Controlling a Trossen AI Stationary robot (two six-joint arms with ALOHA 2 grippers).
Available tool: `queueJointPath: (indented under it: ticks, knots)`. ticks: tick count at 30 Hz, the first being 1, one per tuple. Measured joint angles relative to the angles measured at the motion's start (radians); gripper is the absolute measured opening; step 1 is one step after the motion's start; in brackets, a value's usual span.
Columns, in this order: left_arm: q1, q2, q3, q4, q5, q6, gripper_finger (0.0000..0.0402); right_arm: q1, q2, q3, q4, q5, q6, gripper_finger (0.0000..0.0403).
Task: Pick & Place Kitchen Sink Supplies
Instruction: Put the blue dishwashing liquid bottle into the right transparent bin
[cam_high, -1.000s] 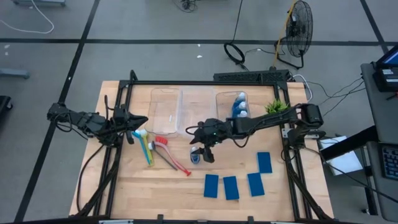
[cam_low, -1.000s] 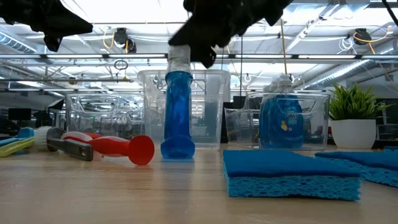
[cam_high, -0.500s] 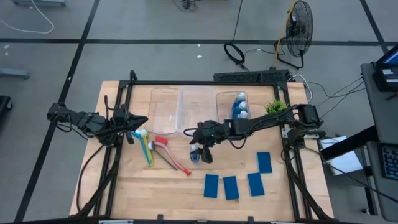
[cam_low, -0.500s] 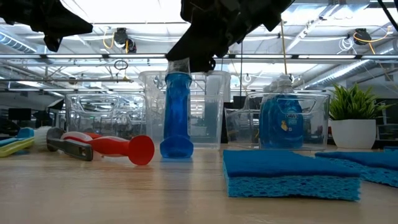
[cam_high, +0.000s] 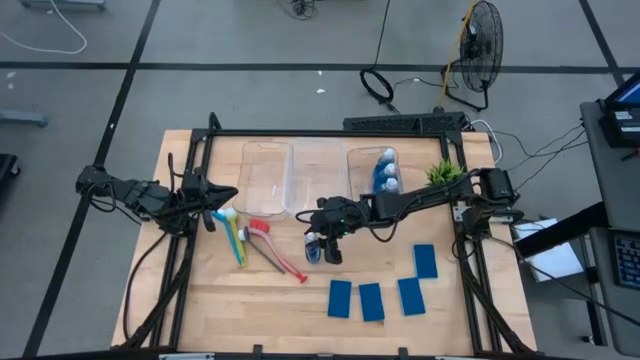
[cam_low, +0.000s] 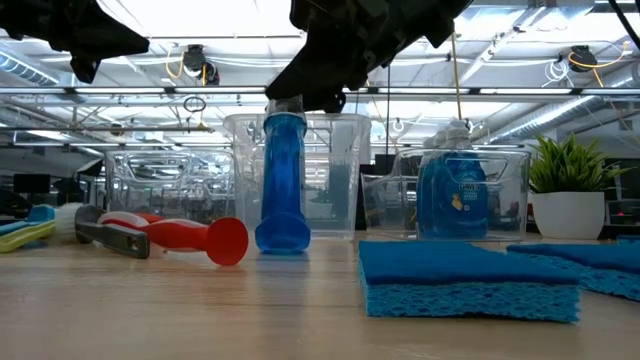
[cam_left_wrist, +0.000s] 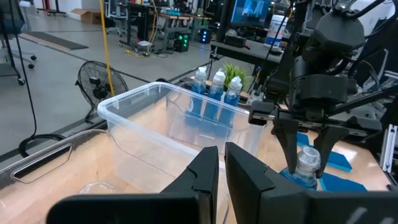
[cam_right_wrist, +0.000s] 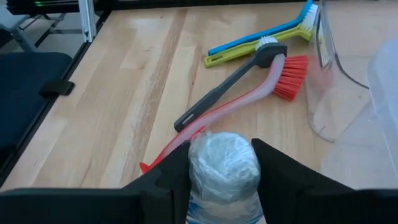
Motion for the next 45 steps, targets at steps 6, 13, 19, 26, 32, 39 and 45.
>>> queueJointPath:
  ticks: [6,13,19,26,32,39,45]
  knots:
    - [0.000,0.000,0.000,0.000,0.001,0.000,0.0033,0.002,-0.010,-0.002,0.015,-0.004,-0.003,0.0133]
    - [0.000,0.000,0.000,-0.003,0.001,0.000,0.0033,0.010,-0.047,-0.004,0.042,-0.006,-0.003,0.0130]
    - [0.000,0.000,0.000,-0.006,0.001,0.000,0.0033,0.014,-0.096,-0.004,0.055,-0.007,-0.003,0.0129]
    - [0.000,0.000,0.000,-0.005,0.000,-0.001,0.0033,0.014,-0.190,-0.003,0.064,-0.006,0.004,0.0129]
    - [0.000,0.000,0.000,-0.005,0.000,-0.004,0.0033,0.014,-0.279,-0.002,0.060,-0.004,0.026,0.0128]
    - [0.000,0.000,0.000,-0.004,0.000,-0.005,0.0033,0.014,-0.368,-0.002,0.024,-0.005,0.046,0.0128]
    - [0.000,0.000,0.000,-0.004,0.000,-0.004,0.0033,0.014,-0.424,-0.002,0.016,-0.003,0.049,0.0128]
